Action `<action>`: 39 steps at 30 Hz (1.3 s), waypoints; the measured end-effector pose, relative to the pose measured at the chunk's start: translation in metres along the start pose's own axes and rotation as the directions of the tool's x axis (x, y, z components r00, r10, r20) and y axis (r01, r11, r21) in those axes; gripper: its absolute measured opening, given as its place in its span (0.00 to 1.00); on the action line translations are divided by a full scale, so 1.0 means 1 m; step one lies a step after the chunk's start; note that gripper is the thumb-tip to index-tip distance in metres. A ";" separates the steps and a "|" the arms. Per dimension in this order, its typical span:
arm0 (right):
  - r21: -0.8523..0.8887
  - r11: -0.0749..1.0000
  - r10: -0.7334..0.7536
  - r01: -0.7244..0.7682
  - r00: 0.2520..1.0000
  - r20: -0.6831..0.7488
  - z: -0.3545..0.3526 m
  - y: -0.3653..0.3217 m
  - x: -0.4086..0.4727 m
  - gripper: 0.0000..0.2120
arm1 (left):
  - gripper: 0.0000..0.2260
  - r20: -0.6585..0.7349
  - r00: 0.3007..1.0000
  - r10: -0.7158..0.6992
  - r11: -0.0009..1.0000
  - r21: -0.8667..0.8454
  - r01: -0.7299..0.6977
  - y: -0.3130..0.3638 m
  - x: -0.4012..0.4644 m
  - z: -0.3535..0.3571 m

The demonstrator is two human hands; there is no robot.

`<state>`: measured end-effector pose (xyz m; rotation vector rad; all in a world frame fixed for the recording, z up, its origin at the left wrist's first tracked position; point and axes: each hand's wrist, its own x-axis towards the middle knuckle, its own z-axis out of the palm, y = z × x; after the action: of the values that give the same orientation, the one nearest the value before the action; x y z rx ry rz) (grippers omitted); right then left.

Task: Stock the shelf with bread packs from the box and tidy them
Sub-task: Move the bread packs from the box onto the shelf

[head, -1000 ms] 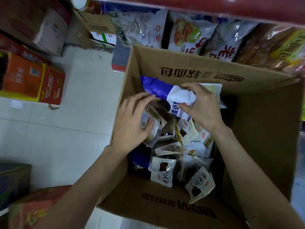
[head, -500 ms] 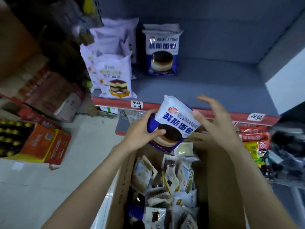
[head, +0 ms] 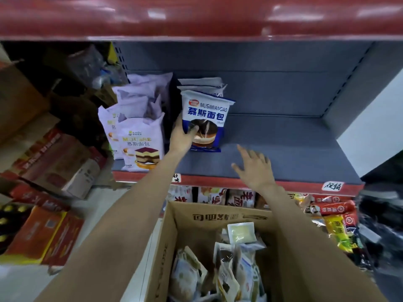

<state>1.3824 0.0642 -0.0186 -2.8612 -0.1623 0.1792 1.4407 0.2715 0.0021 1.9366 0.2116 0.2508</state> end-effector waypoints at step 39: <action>-0.136 0.987 -0.067 0.088 0.986 0.149 0.279 0.077 -0.196 0.21 | 0.28 0.533 0.753 -0.385 0.540 0.792 -0.284 -0.281 -0.265 0.035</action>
<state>1.1578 0.0381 -0.2848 -2.9759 -0.3276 0.3739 1.1870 0.2736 -0.2916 2.8559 -0.1358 -0.7785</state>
